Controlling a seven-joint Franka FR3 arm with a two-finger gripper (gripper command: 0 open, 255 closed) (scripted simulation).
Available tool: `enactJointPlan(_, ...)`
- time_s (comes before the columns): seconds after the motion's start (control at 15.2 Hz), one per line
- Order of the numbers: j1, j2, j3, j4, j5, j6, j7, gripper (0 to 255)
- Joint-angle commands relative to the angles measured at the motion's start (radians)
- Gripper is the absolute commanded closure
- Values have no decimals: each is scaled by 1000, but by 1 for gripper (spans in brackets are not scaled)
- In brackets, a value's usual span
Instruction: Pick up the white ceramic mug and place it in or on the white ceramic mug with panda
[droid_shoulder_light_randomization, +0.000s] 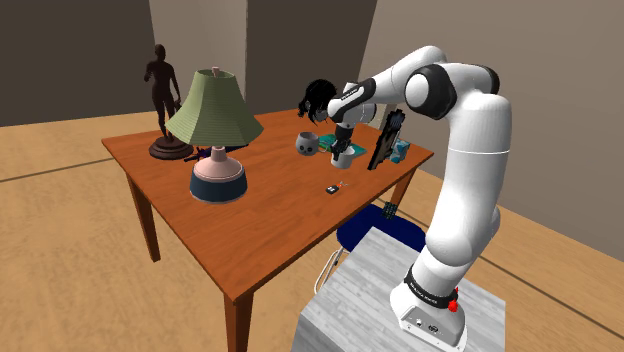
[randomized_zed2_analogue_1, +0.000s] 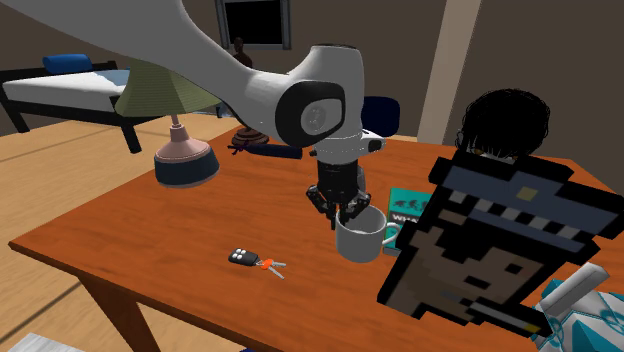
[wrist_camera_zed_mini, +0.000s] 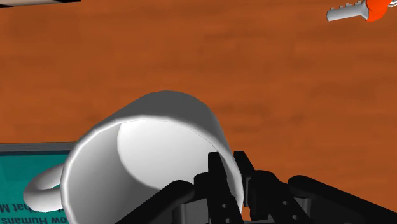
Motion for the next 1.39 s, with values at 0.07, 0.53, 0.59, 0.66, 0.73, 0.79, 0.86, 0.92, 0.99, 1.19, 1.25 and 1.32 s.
enactJointPlan(0.07,1,-7,-2,4,-4,-11,2,255)
enactJointPlan(0.53,8,-53,-11,42,-27,-91,16,255)
enactJointPlan(0.59,9,-59,-12,48,-30,-103,18,255)
enactJointPlan(0.66,10,-65,-13,55,-33,-115,20,255)
enactJointPlan(0.73,11,-70,-14,62,-36,-127,21,255)
enactJointPlan(0.79,11,-75,-14,69,-39,-139,23,255)
enactJointPlan(0.86,12,-81,-15,76,-41,-151,24,255)
enactJointPlan(0.92,12,-86,-16,83,-44,-163,26,255)
enactJointPlan(0.99,13,-90,-17,91,-46,-175,27,255)
enactJointPlan(1.19,14,-103,-18,116,-53,-211,31,255)
enactJointPlan(1.25,15,-107,-19,124,-55,-224,32,255)
enactJointPlan(1.32,15,-111,-20,133,-56,-236,33,255)
